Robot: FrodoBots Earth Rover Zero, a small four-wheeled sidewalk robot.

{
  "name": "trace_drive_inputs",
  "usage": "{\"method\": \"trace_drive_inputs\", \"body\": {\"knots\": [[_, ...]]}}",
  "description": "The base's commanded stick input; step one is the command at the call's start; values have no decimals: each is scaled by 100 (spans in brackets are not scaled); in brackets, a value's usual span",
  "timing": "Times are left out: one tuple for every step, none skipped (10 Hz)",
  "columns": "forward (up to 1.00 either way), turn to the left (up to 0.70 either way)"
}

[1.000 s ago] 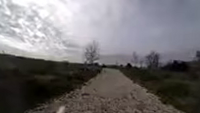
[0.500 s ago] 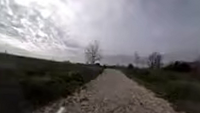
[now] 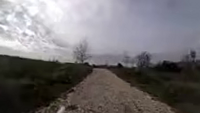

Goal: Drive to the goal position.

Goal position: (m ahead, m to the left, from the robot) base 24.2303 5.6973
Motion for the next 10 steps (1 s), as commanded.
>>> {"method": "trace_drive_inputs", "body": {"knots": [[50,0],[50,0],[50,0],[50,0],[50,0],[50,0],[50,0],[50,0],[50,0],[50,0]]}}
